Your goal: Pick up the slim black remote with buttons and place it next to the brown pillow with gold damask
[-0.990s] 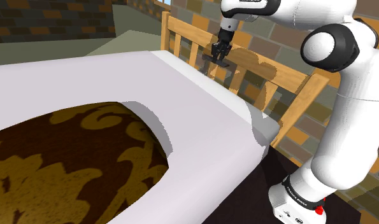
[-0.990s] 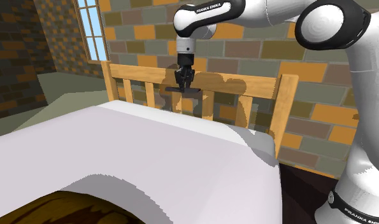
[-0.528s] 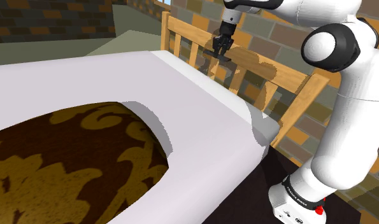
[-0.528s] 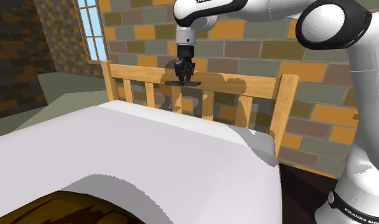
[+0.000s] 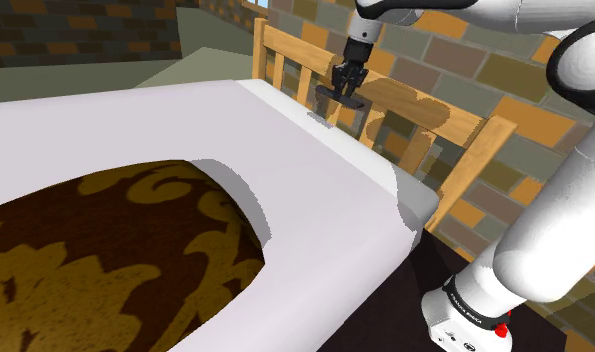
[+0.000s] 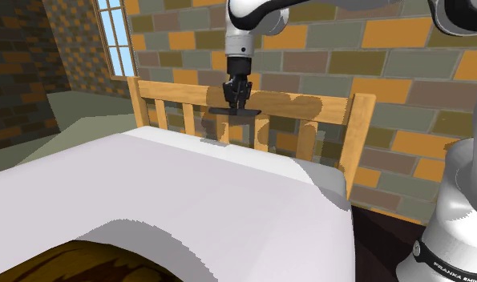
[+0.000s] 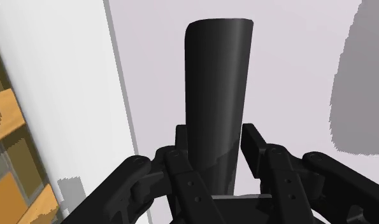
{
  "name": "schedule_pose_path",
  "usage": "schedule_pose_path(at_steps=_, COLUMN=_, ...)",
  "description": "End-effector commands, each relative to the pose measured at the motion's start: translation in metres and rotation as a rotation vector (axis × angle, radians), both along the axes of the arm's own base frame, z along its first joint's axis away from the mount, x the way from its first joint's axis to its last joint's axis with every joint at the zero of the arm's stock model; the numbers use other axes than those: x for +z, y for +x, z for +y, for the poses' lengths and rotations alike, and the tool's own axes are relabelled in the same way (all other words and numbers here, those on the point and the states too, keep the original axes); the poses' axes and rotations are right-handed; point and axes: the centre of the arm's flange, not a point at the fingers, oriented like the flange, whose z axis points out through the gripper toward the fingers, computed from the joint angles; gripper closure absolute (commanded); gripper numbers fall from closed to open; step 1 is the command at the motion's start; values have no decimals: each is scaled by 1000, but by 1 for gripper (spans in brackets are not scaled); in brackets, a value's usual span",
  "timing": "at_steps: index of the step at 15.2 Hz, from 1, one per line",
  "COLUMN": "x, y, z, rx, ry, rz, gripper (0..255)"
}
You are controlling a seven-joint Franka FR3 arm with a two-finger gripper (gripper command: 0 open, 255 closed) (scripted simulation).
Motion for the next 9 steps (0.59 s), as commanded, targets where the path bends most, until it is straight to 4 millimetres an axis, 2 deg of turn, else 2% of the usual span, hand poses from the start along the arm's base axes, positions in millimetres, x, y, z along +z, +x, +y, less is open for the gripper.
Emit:
schedule_pose_path(at_steps=1, x=-1, y=-19, z=22, rx=0, ry=0, rz=0, gripper=255)
schedule_pose_path(at_steps=9, x=-1, y=-85, z=104, rx=0, ry=0, rz=0, gripper=255)
